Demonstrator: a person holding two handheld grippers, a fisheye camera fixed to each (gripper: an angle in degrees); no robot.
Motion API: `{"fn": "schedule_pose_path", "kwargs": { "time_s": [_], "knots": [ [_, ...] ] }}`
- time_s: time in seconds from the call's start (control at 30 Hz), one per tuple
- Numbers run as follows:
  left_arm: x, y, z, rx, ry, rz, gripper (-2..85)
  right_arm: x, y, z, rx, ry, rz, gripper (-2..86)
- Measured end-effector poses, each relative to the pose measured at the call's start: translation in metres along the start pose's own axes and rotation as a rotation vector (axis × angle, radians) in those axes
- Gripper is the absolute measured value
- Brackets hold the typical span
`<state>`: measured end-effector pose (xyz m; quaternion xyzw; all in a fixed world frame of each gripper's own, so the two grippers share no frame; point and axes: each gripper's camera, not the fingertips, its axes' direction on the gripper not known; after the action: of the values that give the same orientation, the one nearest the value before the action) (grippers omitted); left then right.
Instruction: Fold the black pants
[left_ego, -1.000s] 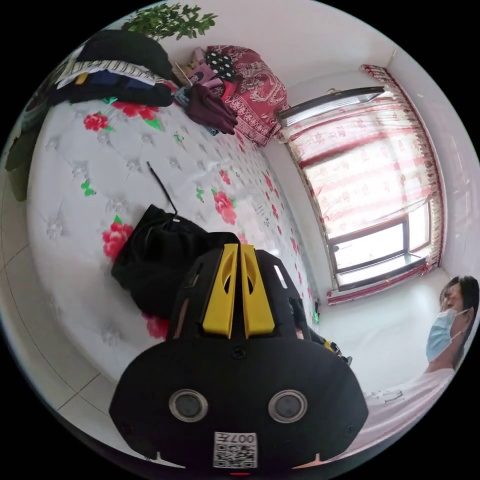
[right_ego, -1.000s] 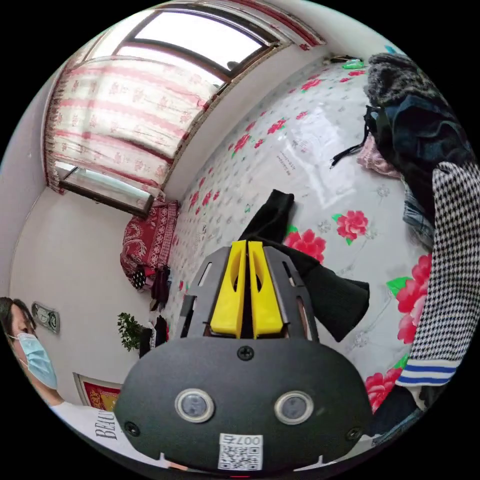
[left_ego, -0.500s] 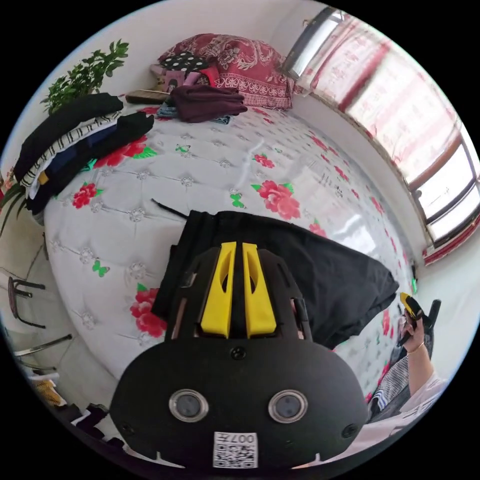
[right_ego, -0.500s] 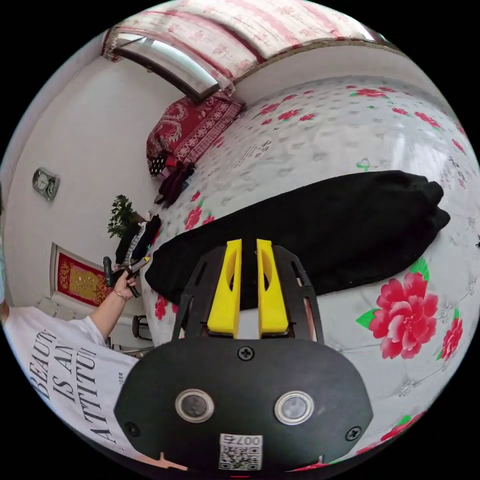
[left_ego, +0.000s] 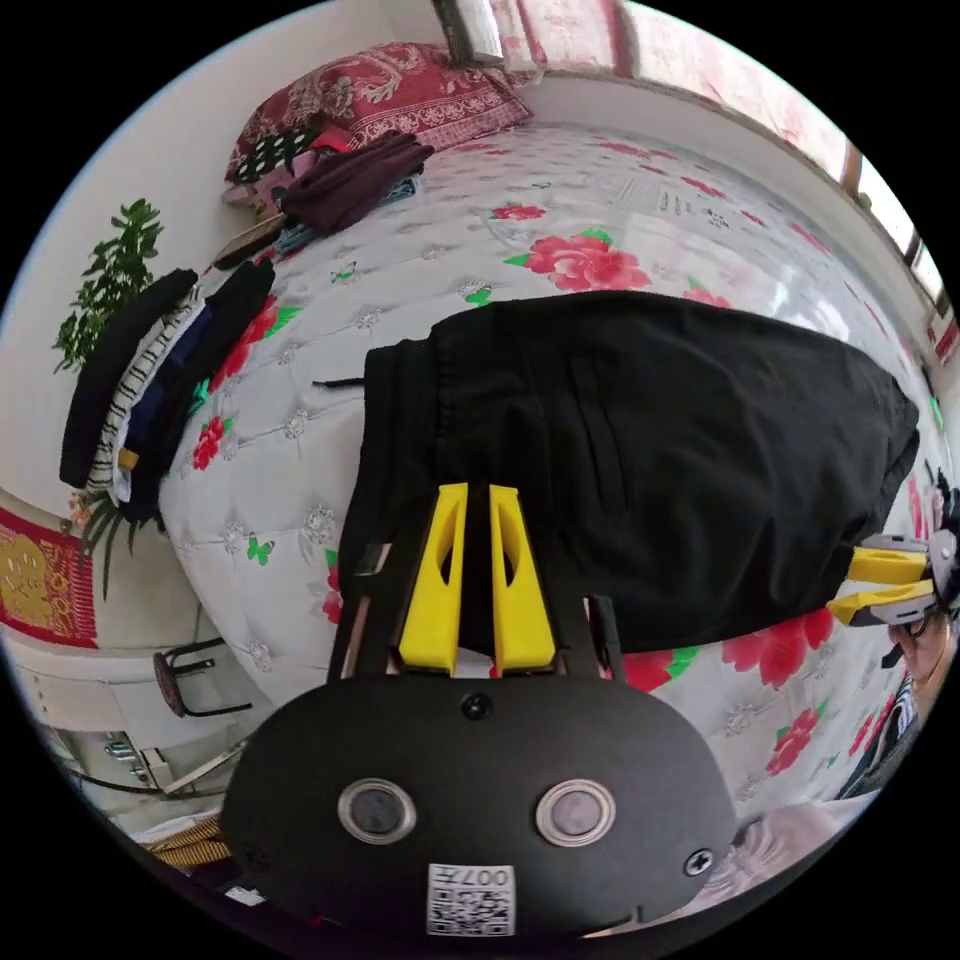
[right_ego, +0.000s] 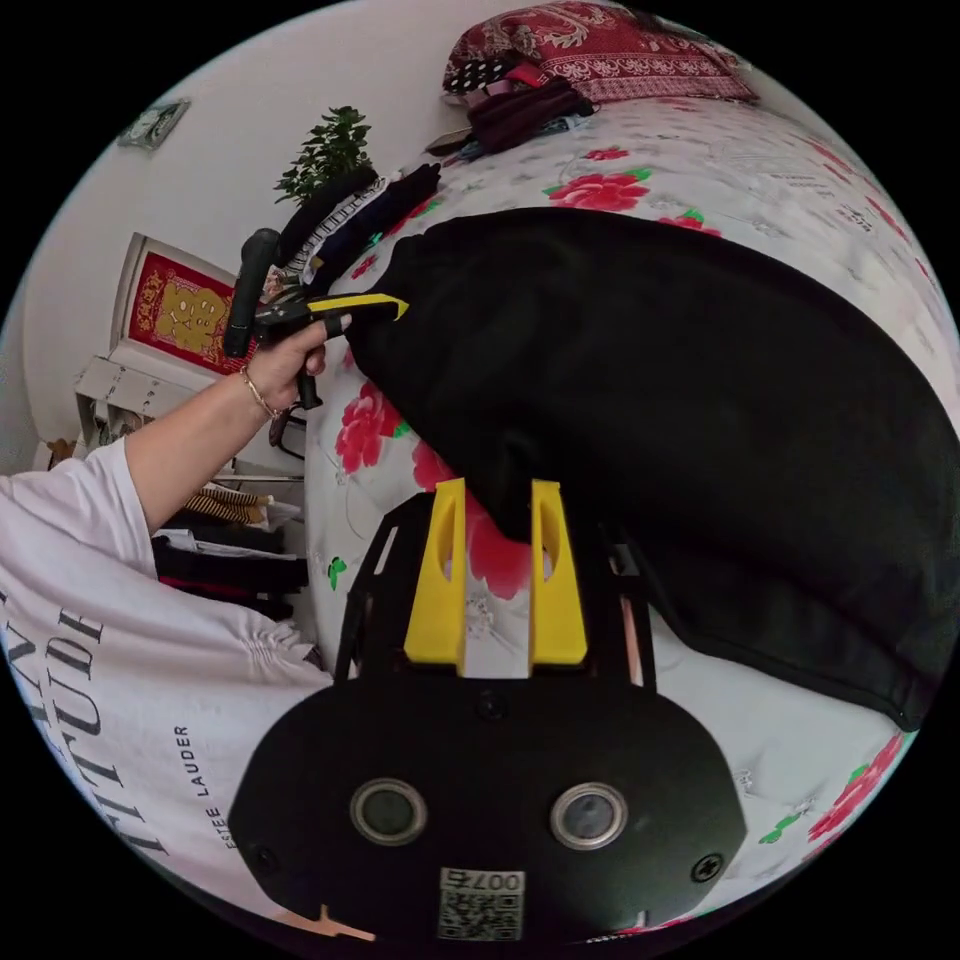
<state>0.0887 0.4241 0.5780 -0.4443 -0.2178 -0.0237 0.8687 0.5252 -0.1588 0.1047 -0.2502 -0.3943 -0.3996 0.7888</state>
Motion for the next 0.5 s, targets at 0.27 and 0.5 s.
{"fn": "schedule_pose_path", "kwargs": {
  "time_s": [0.27, 0.5],
  "knots": [
    [0.002, 0.046, 0.019, -0.195, -0.128, 0.149, -0.4, -0.029, 0.054, 0.002, -0.041, -0.121, -0.081, 0.0],
    [-0.029, 0.132, 0.01, -0.269, -0.241, 0.009, -0.5, -0.051, 0.096, 0.022, -0.097, -0.294, -0.091, 1.0]
  ]
}}
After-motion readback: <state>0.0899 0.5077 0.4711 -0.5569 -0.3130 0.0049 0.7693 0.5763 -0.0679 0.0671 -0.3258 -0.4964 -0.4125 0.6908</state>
